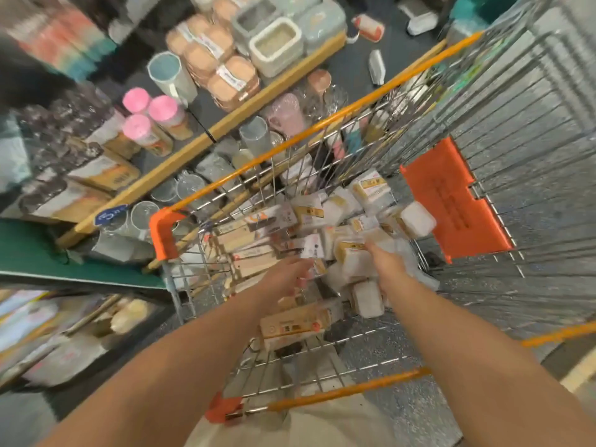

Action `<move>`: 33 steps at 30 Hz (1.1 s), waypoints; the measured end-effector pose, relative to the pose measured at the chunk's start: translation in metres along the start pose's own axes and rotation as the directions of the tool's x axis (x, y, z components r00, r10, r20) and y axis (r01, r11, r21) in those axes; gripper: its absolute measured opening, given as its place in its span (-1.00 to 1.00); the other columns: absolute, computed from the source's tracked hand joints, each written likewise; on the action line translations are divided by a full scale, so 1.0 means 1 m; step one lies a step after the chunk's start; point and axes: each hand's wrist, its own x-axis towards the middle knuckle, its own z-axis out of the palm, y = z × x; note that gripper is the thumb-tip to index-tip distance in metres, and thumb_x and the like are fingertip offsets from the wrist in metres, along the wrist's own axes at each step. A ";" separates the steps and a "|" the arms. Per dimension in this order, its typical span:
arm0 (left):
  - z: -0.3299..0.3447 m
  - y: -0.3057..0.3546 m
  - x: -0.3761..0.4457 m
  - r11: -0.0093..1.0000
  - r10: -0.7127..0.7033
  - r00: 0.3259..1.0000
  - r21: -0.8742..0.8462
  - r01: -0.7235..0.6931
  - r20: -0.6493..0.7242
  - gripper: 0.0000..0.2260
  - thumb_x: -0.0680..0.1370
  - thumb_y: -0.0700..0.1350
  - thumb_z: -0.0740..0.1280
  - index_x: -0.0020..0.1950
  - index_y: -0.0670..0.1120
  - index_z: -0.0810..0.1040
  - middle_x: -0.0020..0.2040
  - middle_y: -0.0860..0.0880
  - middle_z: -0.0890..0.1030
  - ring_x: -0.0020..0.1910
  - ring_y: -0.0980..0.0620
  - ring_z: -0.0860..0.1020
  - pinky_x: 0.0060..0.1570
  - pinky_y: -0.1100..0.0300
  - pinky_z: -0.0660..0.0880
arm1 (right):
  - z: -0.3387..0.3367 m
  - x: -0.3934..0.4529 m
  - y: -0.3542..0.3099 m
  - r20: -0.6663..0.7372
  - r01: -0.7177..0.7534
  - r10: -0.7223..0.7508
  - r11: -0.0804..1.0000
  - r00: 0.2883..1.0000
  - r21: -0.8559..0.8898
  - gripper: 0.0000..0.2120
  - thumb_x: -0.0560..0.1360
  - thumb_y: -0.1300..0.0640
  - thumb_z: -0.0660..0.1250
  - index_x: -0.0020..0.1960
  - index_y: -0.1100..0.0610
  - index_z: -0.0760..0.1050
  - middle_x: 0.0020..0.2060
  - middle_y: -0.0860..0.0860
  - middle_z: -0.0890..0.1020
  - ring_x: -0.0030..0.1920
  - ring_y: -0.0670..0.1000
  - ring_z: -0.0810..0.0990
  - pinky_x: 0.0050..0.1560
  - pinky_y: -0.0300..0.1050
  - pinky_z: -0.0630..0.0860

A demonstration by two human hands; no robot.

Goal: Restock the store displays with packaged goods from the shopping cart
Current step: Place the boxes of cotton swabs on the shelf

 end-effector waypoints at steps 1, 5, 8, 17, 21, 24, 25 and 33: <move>0.007 -0.003 0.008 1.000 -0.012 1.000 -0.012 0.012 -0.011 -0.74 0.61 0.08 0.31 0.19 -0.05 0.53 0.02 -0.06 0.59 -0.20 0.04 0.50 -0.15 0.15 0.38 | 0.002 0.009 0.001 0.007 -0.024 0.024 0.999 1.000 0.033 0.09 0.16 -0.35 0.53 0.48 0.22 0.28 0.31 0.14 0.49 0.25 0.24 0.51 0.24 0.19 0.51; 0.027 -0.011 0.031 0.998 -0.058 0.998 -0.026 0.058 0.007 -0.67 0.62 0.08 0.28 0.30 -0.07 0.48 0.14 -0.04 0.57 0.08 0.01 0.53 -0.07 0.20 0.44 | 0.020 0.080 0.028 0.130 -0.183 0.173 0.980 0.976 0.073 0.12 0.03 -0.38 0.53 0.42 0.14 0.30 0.32 0.09 0.46 0.23 0.24 0.52 0.14 0.22 0.56; 0.040 -0.015 0.037 0.991 -0.125 0.992 -0.054 0.124 -0.002 -0.59 0.62 0.09 0.28 0.39 -0.09 0.43 0.21 -0.06 0.55 0.17 -0.02 0.51 0.18 0.07 0.46 | 0.026 0.066 0.024 0.188 -0.279 0.247 0.945 0.951 0.171 0.00 0.00 -0.29 0.58 0.34 0.06 0.40 0.23 0.09 0.53 0.15 0.19 0.56 0.00 0.08 0.60; 0.057 0.018 0.038 0.906 -0.071 0.997 -0.417 0.074 0.022 -0.63 0.59 0.13 0.30 0.27 -0.09 0.49 0.13 -0.11 0.58 0.01 -0.04 0.55 -0.10 0.12 0.42 | 0.007 -0.027 -0.009 0.420 -0.182 0.042 0.936 0.907 0.300 -0.76 0.55 0.11 0.37 0.20 0.11 0.49 0.01 0.09 0.62 0.01 0.07 0.59 -0.13 -0.04 0.53; 0.053 0.024 0.056 0.893 0.001 0.999 -0.451 -0.017 -0.036 -0.67 0.53 0.07 0.41 0.22 -0.04 0.50 0.21 -0.19 0.59 0.05 -0.13 0.57 0.16 -0.08 0.51 | 0.003 -0.040 -0.015 0.509 -0.196 0.008 0.928 0.861 0.316 -0.71 0.57 0.08 0.35 0.26 0.14 0.49 -0.03 0.11 0.61 -0.07 0.08 0.58 -0.15 -0.06 0.53; 0.049 0.026 0.067 0.868 0.007 0.998 -0.495 -0.038 -0.064 -0.81 0.55 -0.05 0.41 0.13 -0.03 0.52 0.02 -0.07 0.64 -0.03 -0.08 0.59 0.15 -0.09 0.52 | -0.006 -0.030 -0.024 0.448 -0.174 -0.024 0.902 0.894 0.395 -0.68 0.61 -0.13 0.22 0.12 0.11 0.52 -0.08 0.09 0.58 -0.10 0.06 0.53 -0.10 -0.04 0.48; 0.048 0.025 0.071 0.862 0.004 0.998 -0.505 -0.038 -0.067 -0.80 0.55 -0.07 0.41 0.14 -0.03 0.52 0.00 -0.05 0.64 -0.02 -0.08 0.59 0.18 -0.11 0.51 | -0.012 -0.023 -0.027 0.366 -0.114 -0.060 0.893 0.929 0.436 -0.68 0.63 -0.15 0.18 0.10 0.09 0.50 -0.09 0.08 0.56 -0.10 0.05 0.52 -0.06 -0.02 0.51; 0.073 0.017 0.102 0.865 0.006 1.000 -0.503 -0.005 0.001 -0.86 0.56 -0.12 0.38 0.08 0.05 0.51 0.03 -0.03 0.66 0.05 -0.06 0.61 0.21 -0.11 0.52 | -0.074 0.072 -0.041 -0.249 0.356 -0.441 0.878 0.862 -0.320 -0.13 0.38 -0.21 0.50 0.50 0.17 0.25 0.40 0.17 0.35 0.41 0.22 0.33 0.41 0.12 0.29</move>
